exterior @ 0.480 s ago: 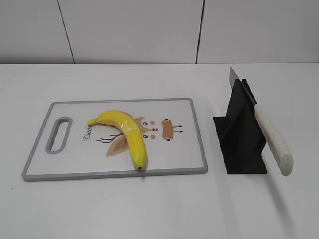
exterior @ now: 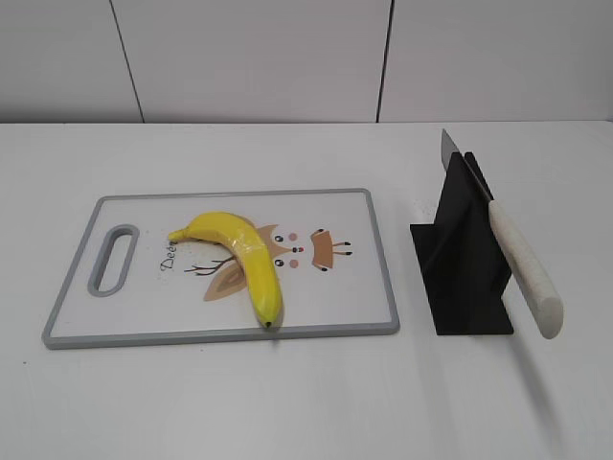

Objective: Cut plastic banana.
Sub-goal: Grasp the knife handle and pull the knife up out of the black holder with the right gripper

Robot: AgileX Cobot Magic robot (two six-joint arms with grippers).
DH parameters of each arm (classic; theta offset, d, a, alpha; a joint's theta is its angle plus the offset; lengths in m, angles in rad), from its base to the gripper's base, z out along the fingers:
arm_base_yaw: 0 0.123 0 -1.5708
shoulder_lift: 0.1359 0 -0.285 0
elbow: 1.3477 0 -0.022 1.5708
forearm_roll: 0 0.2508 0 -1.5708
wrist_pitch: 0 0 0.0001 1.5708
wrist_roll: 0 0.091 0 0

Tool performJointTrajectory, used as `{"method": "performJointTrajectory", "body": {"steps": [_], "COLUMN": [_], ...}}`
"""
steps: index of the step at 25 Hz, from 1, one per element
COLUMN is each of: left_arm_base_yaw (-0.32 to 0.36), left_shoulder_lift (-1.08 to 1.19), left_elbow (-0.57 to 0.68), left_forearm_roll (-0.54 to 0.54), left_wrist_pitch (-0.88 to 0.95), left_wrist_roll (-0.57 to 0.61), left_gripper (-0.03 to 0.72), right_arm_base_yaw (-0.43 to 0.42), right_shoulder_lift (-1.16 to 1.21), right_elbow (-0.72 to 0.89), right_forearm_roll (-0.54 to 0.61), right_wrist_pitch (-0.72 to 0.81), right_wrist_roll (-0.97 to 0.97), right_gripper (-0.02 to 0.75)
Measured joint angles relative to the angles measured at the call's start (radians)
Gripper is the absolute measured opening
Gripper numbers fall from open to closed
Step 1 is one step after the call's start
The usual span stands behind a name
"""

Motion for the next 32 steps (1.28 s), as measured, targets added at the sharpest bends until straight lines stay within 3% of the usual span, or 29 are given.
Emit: {"method": "performJointTrajectory", "body": {"steps": [26,32], "left_arm_base_yaw": [0.000,0.000], "left_shoulder_lift": [0.000,0.000], "left_elbow": [0.000,0.000], "left_forearm_roll": [0.000,0.000], "left_wrist_pitch": [0.000,0.000], "left_wrist_roll": [0.000,0.000], "left_gripper": [0.566,0.566], "right_arm_base_yaw": [0.000,0.000], "right_shoulder_lift": [0.002,0.168], "right_elbow": [0.000,-0.019], "right_forearm_roll": [0.004,0.026], "right_wrist_pitch": [0.000,-0.001], "right_wrist_roll": [-0.011,-0.039], "right_gripper": [0.580,0.482]}}
